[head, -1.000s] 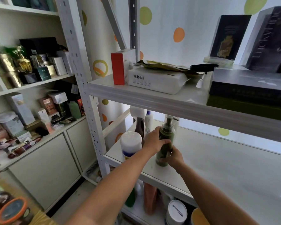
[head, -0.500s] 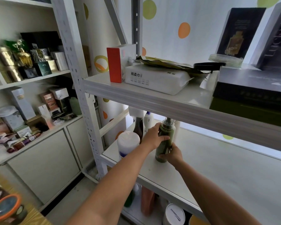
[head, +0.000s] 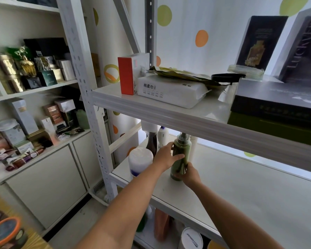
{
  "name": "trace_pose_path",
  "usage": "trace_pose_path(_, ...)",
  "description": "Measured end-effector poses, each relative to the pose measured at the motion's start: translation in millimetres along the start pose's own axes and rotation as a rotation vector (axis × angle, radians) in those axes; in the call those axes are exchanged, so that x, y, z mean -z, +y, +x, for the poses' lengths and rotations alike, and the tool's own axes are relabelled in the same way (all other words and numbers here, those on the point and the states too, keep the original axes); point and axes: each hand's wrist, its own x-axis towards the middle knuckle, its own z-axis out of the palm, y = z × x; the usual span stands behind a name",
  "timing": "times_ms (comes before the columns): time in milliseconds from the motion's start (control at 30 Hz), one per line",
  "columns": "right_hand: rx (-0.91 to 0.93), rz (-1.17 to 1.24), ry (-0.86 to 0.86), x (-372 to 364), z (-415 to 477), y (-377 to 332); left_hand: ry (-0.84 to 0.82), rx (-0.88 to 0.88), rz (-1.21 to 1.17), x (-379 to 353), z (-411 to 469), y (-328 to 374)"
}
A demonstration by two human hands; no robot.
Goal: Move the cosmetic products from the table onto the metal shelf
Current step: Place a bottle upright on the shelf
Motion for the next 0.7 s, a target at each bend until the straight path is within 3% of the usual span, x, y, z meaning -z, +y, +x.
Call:
trace_pose_path(400,0.021,-0.444,-0.037,-12.8,-50.5,7.7,-0.061,-0.028,0.156,12.5,-59.3,-44.4)
trace_pose_path(567,0.173,-0.559,-0.181,-49.0,-81.2,-12.6,-0.03,-0.074,0.228,39.0,-105.8,-70.5)
trace_pose_path(700,0.267,-0.584,-0.303,-94.4,-111.3,-42.8,0.077,0.024,0.257,67.3,-154.6,-112.5)
